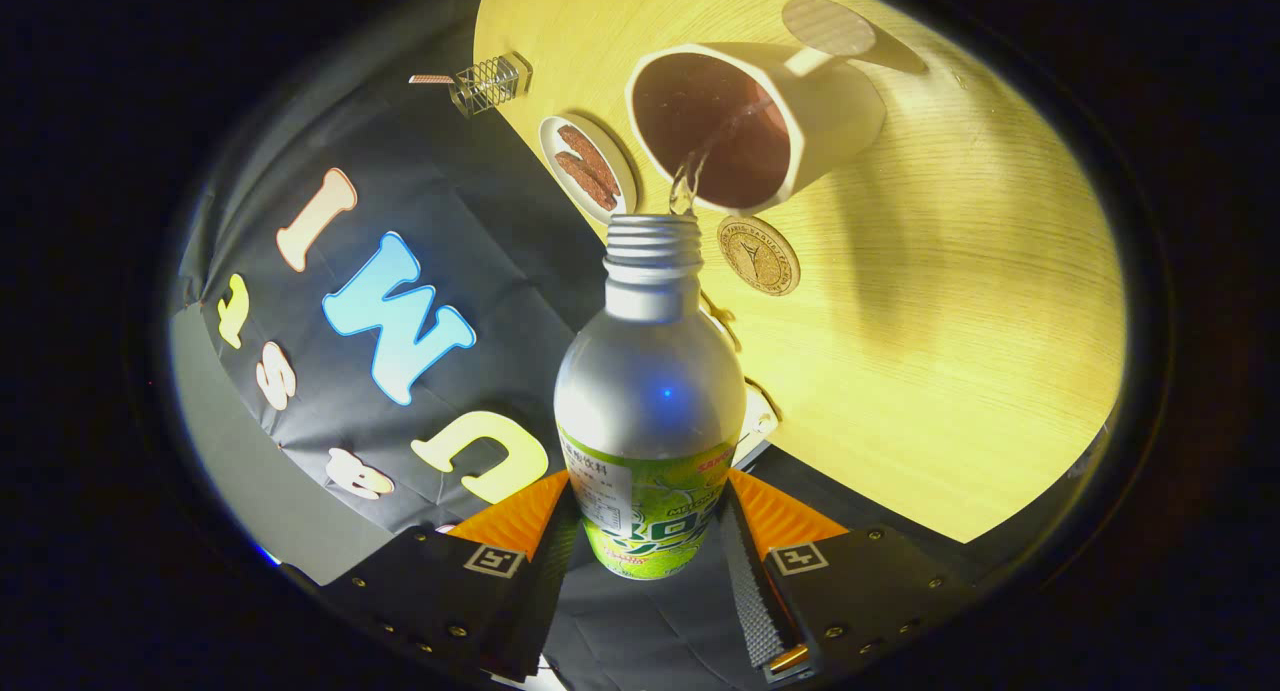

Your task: Take the bottle from table, then pour the juice into the cup, finally place the bottle on the coaster

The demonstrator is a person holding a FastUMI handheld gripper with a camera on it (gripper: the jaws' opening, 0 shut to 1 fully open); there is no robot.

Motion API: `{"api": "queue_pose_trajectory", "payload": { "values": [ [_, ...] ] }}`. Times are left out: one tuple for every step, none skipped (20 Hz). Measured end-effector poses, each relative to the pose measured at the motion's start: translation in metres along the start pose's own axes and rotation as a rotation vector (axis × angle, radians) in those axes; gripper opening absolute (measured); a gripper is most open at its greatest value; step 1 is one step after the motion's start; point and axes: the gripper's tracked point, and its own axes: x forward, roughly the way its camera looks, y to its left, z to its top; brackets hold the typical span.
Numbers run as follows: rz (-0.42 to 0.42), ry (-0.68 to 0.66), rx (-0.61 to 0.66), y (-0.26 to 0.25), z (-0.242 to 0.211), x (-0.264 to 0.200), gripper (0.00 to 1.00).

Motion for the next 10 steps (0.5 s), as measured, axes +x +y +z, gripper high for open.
{"api": "queue_pose_trajectory", "payload": {
  "values": [
    [0.002, 0.002, 0.004, 0.0013, -0.0013, 0.0004, 0.74],
    [0.004, 0.002, 0.008, 0.0009, -0.0008, -0.0002, 0.74],
    [0.003, 0.0, 0.014, 0.0013, -0.0008, 0.0004, 0.74],
    [0.008, -0.005, 0.02, 0.003, -0.0007, 0.0013, 0.74],
    [0.012, -0.005, 0.028, 0.0046, -0.0008, 0.0008, 0.74],
    [0.014, -0.002, 0.03, 0.0051, -0.0027, 0.0019, 0.74],
    [0.014, -0.001, 0.028, 0.0051, -0.0032, 0.0027, 0.74],
    [0.013, -0.001, 0.026, 0.0034, -0.0035, 0.0032, 0.74],
    [0.013, -0.007, 0.024, 0.0025, -0.0018, 0.0032, 0.74],
    [0.006, -0.006, 0.021, 0.0003, -0.0022, 0.0036, 0.74]
  ]
}}
